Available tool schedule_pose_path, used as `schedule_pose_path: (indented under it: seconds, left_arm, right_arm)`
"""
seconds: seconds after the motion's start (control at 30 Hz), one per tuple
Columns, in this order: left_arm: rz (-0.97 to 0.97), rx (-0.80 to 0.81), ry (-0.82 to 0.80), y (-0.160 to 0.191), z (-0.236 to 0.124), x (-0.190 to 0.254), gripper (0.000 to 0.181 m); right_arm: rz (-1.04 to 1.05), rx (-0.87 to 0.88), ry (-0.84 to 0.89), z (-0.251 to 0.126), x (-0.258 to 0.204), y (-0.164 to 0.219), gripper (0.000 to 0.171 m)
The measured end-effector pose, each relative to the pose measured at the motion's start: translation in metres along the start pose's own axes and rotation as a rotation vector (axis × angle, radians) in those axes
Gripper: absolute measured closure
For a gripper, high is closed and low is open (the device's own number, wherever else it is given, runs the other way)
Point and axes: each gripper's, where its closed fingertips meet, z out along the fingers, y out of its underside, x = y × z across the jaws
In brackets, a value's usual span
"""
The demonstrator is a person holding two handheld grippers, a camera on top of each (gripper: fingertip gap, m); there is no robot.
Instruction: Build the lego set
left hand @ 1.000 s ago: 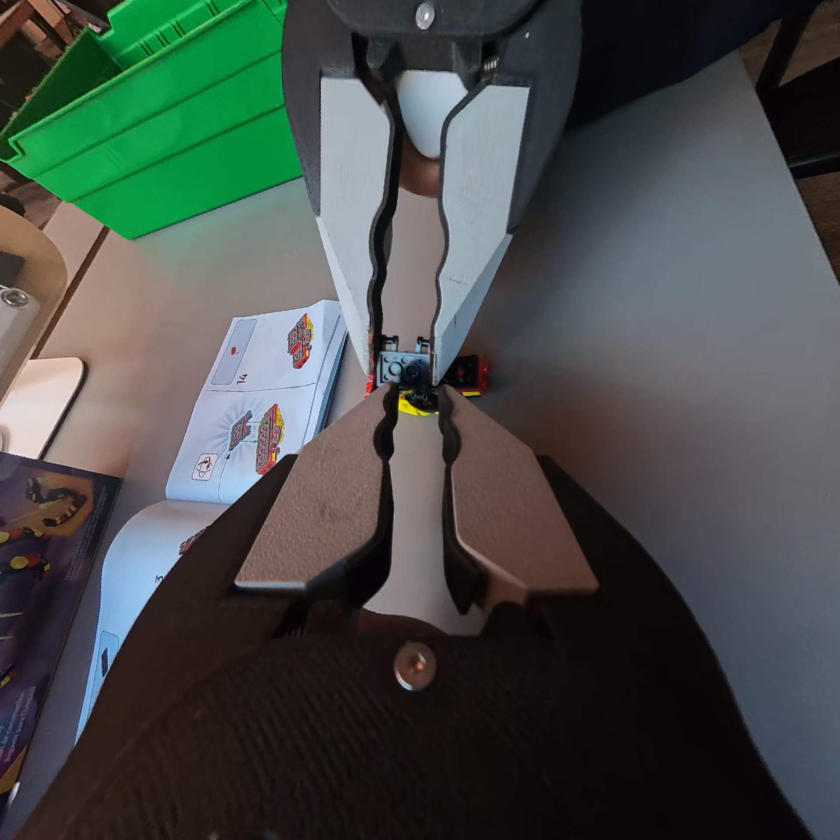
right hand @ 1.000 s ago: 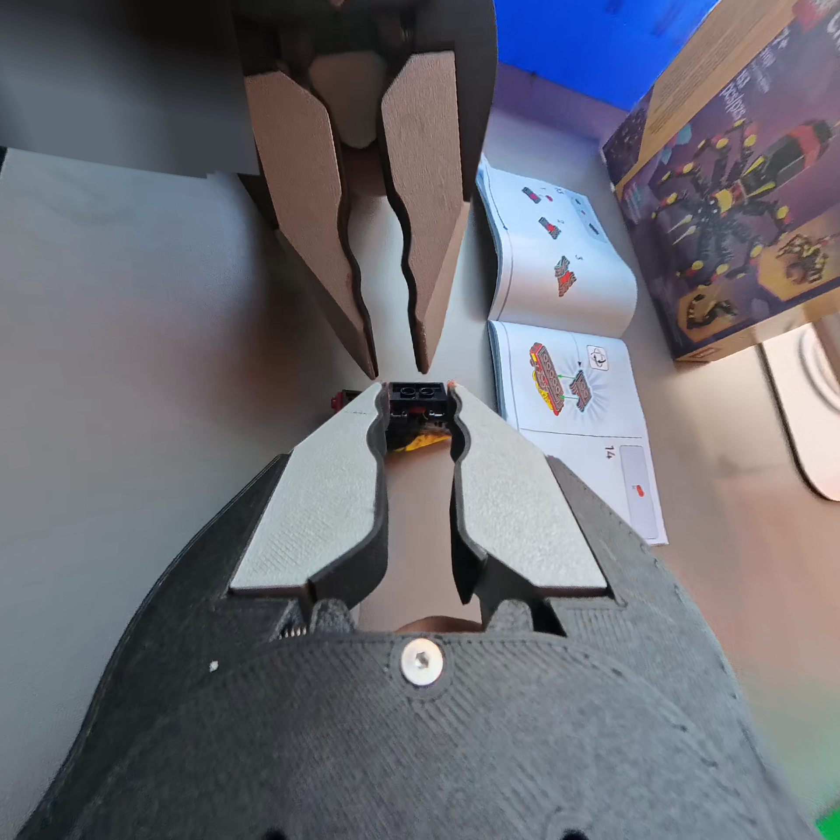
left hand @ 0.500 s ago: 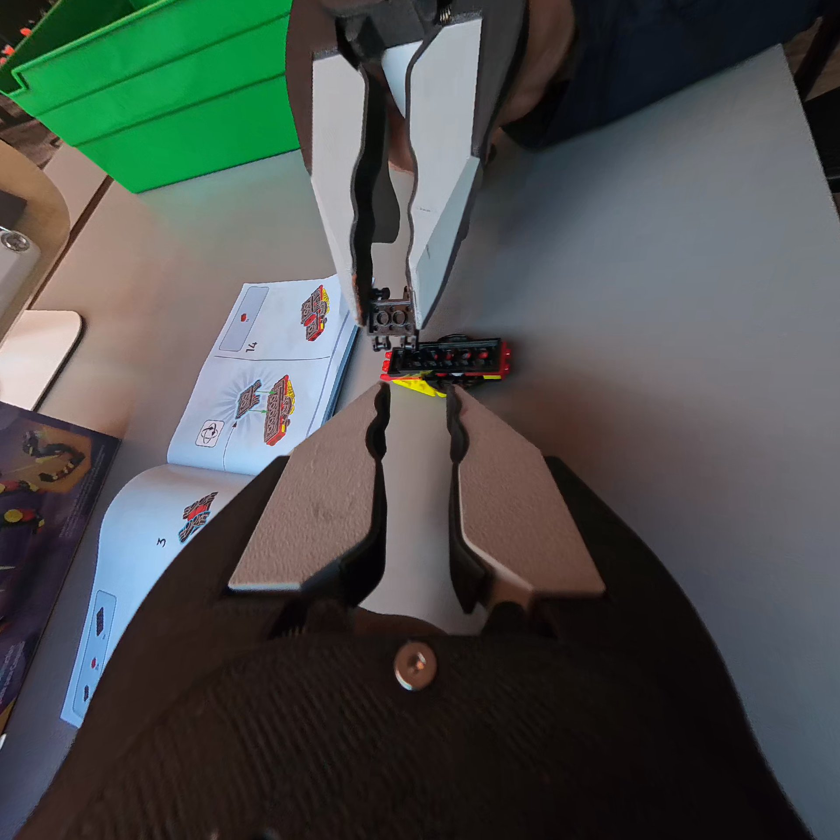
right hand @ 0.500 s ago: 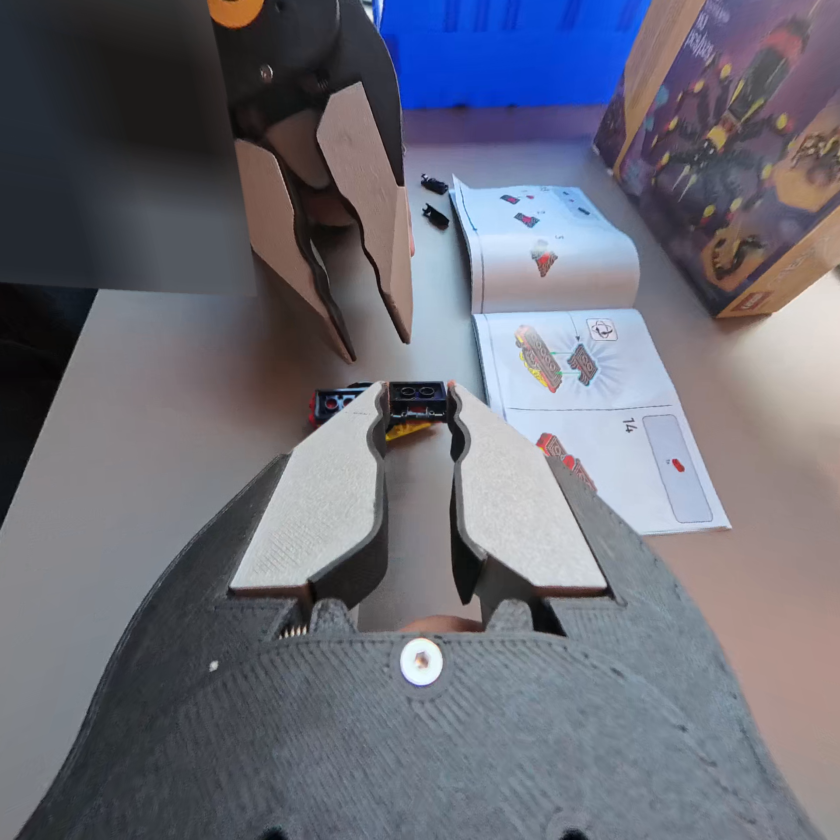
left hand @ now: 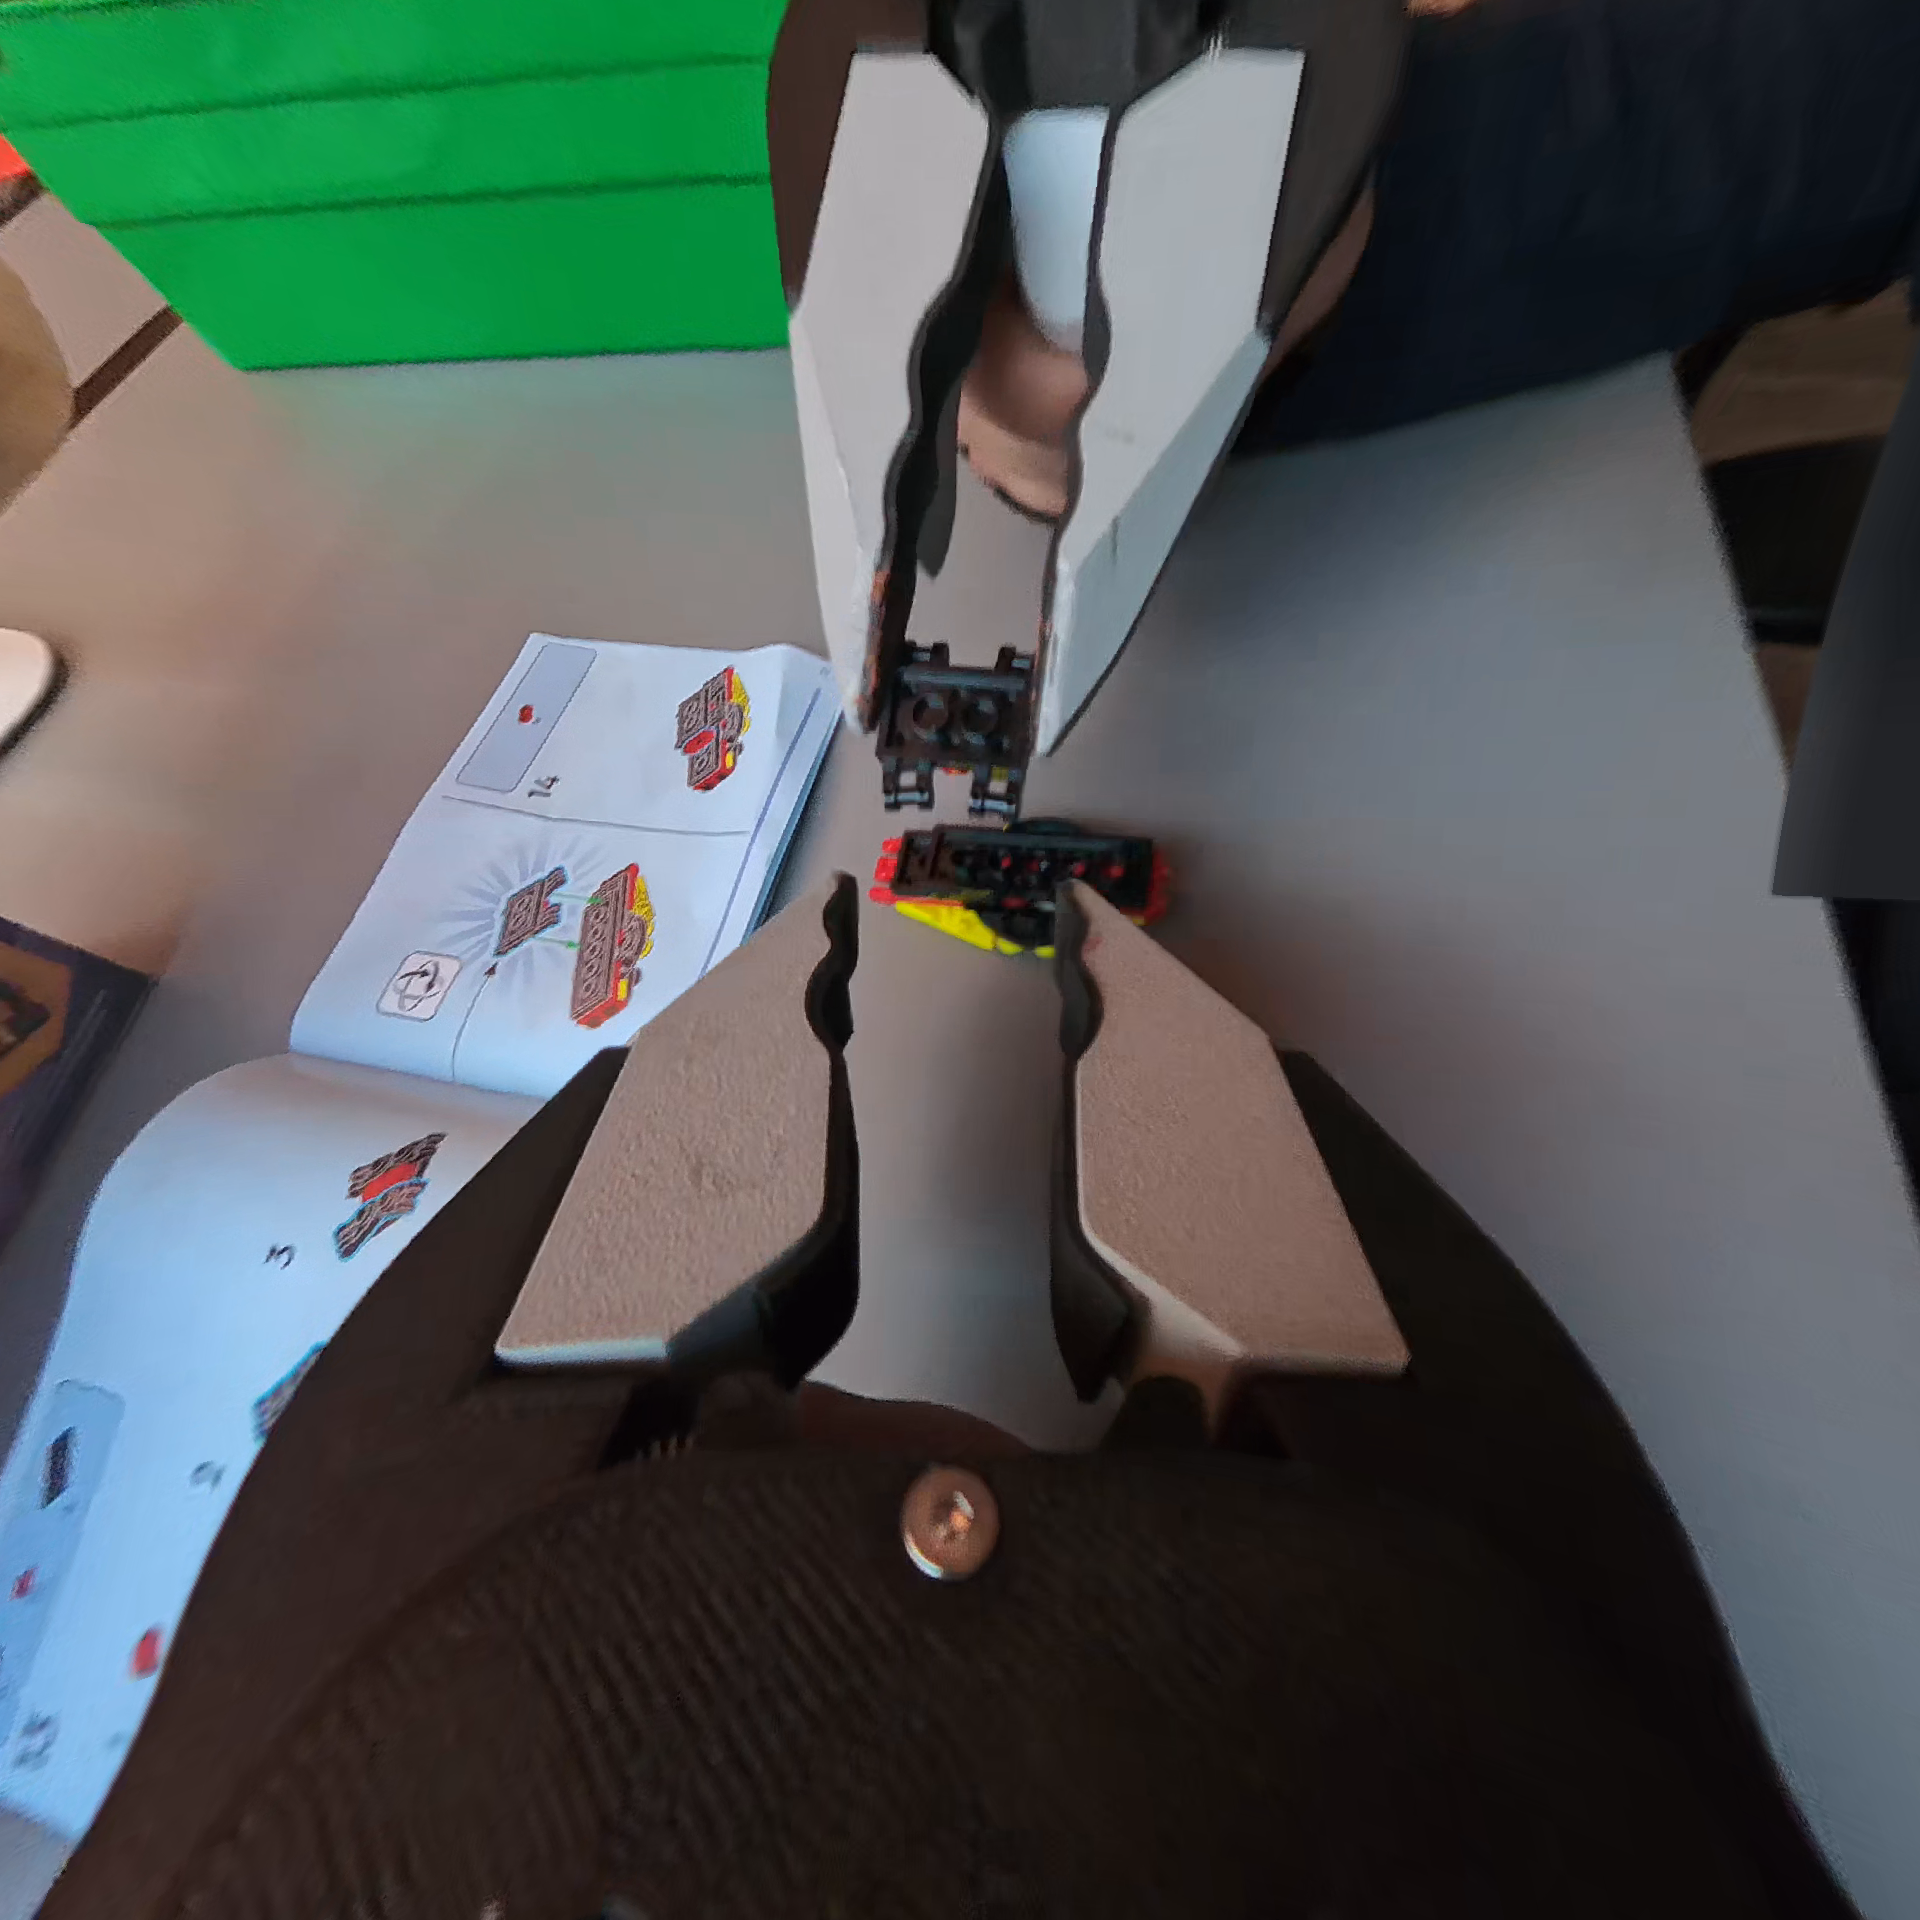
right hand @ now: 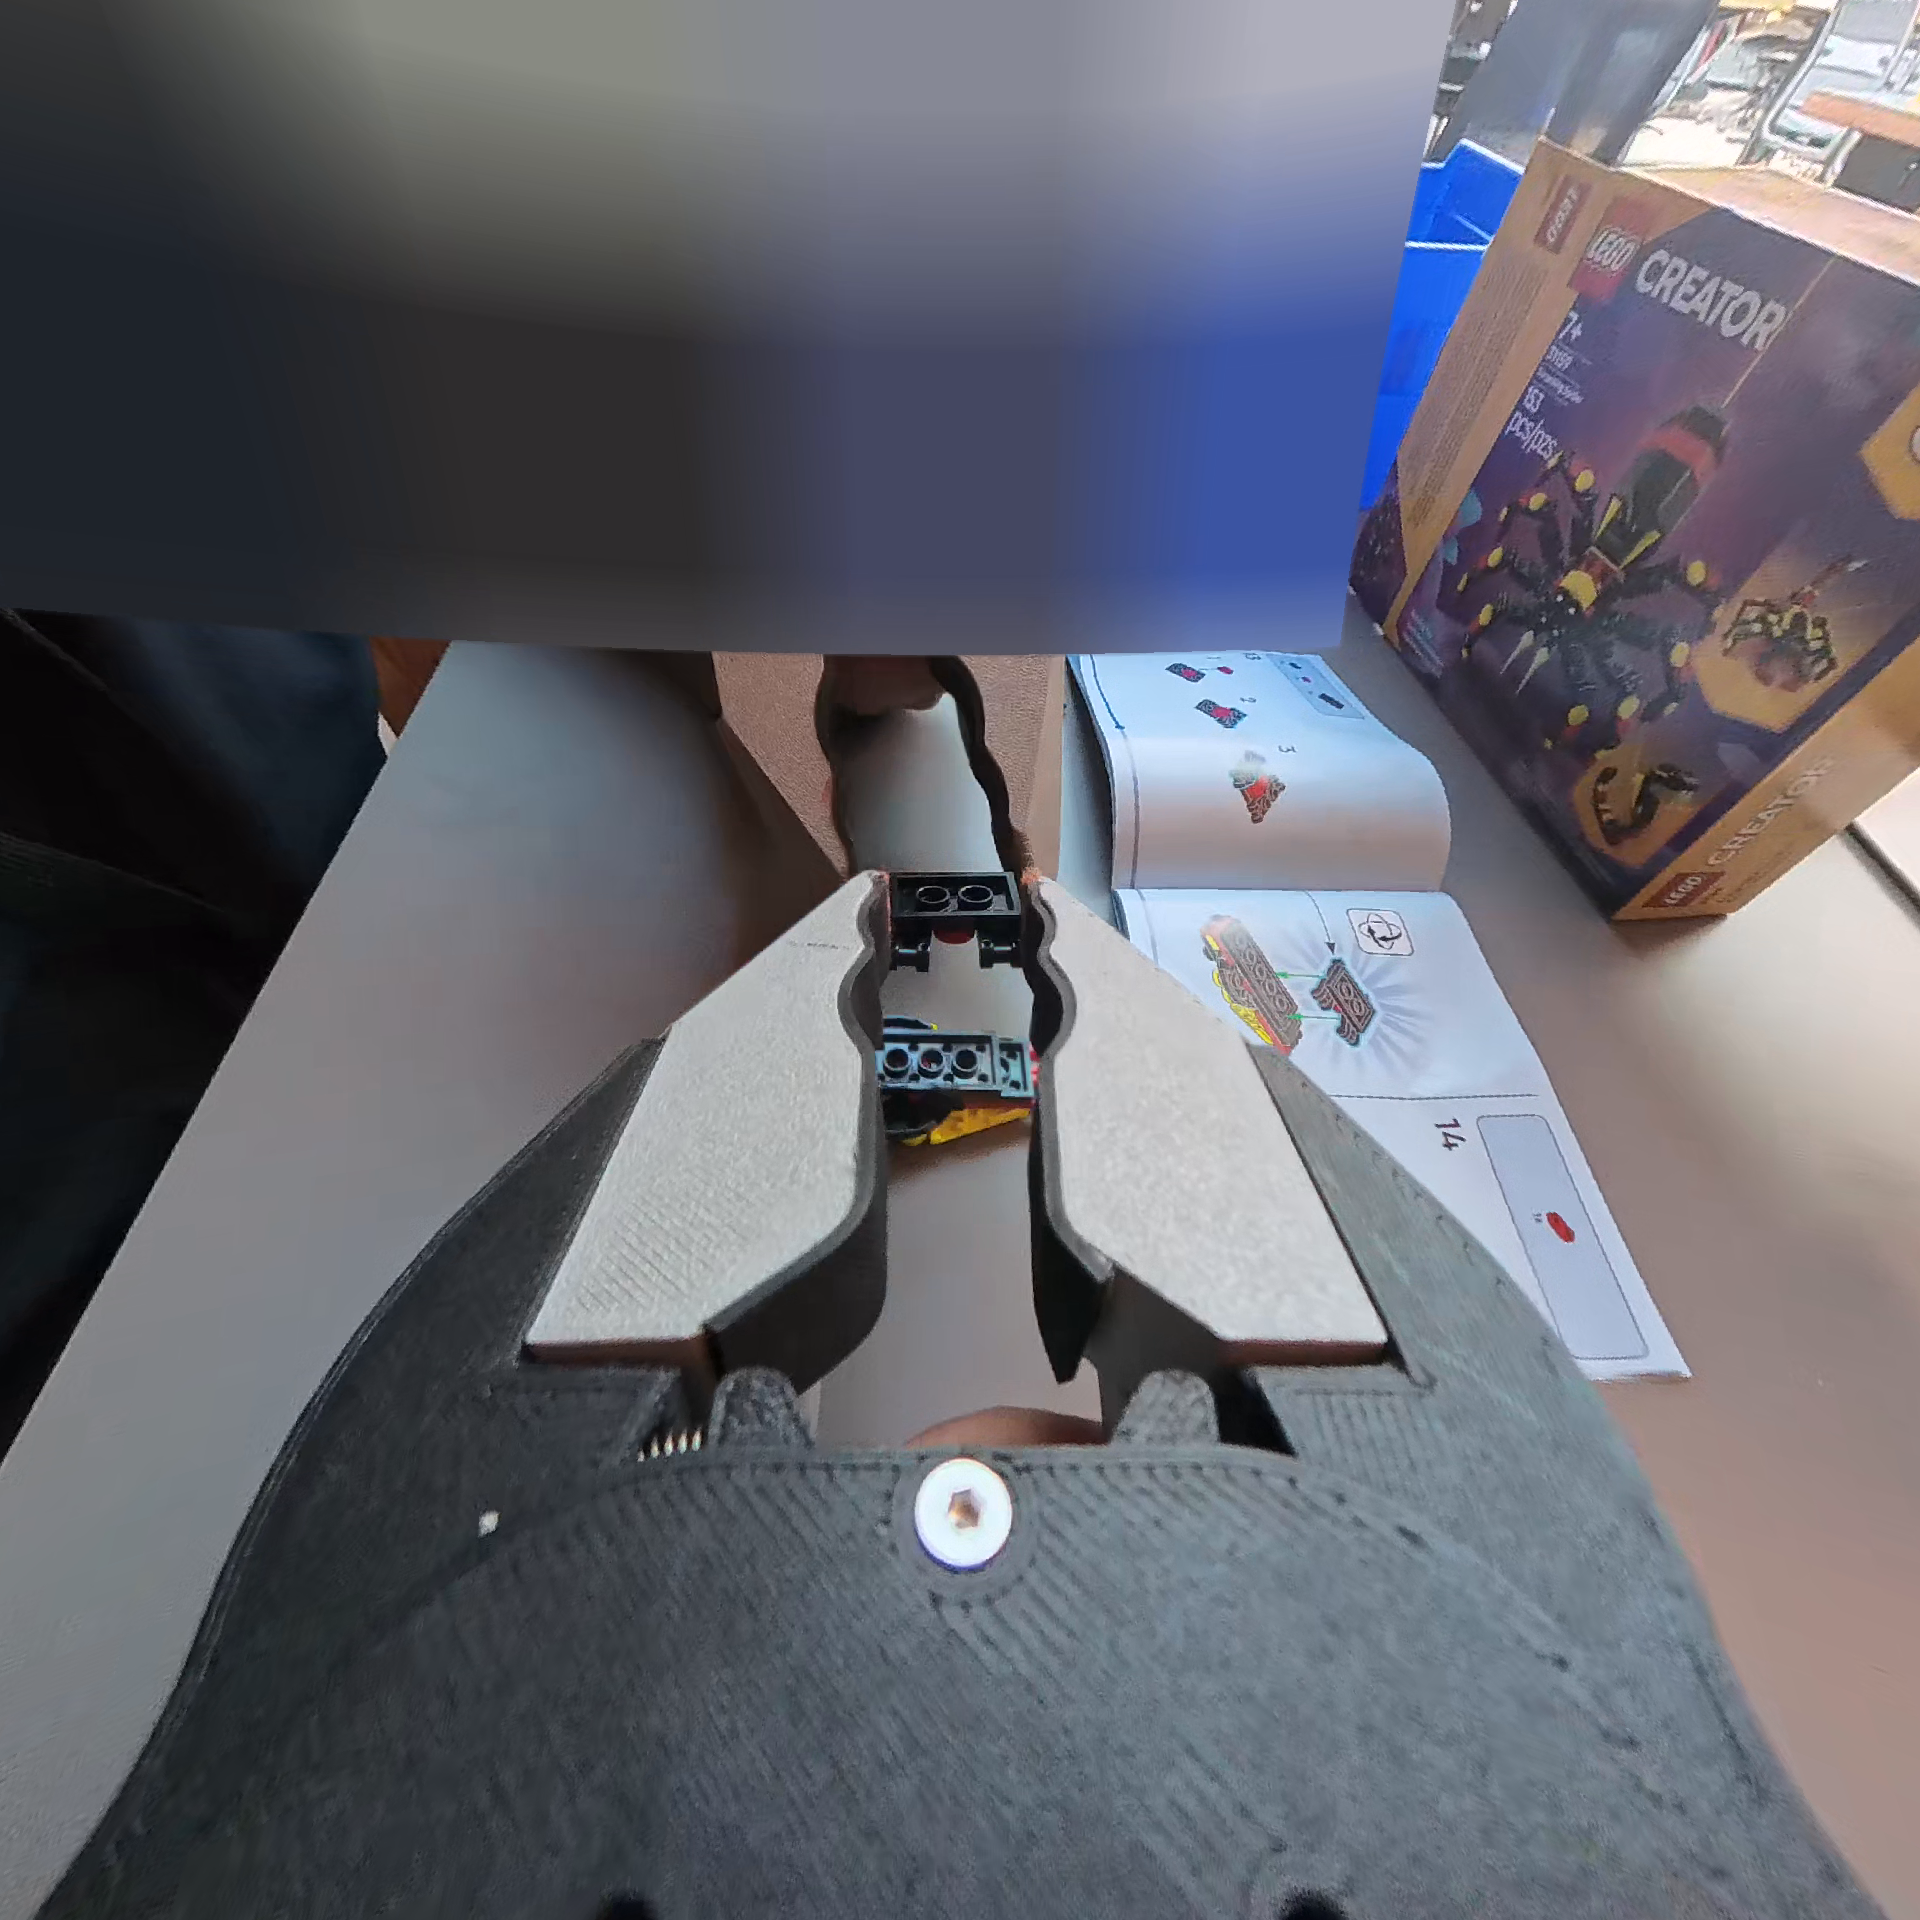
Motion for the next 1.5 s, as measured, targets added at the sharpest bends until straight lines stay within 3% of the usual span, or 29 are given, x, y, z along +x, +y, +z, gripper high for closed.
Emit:
schedule_pose_path:
  seconds: [0.03,0.47,1.5]
  left_arm:
    - [-0.025,0.028,0.018,-0.005,0.000,0.001,0.143]
    - [-0.045,0.095,0.064,-0.017,-0.001,0.009,0.158]
    - [-0.029,0.035,0.075,-0.009,0.004,0.013,0.153]
  right_arm:
    - [0.006,0.000,-0.005,0.001,-0.001,0.000,0.150]
    - [-0.036,-0.001,-0.025,0.006,-0.010,-0.001,0.150]
    - [-0.127,-0.134,0.006,0.005,-0.015,0.014,0.150]
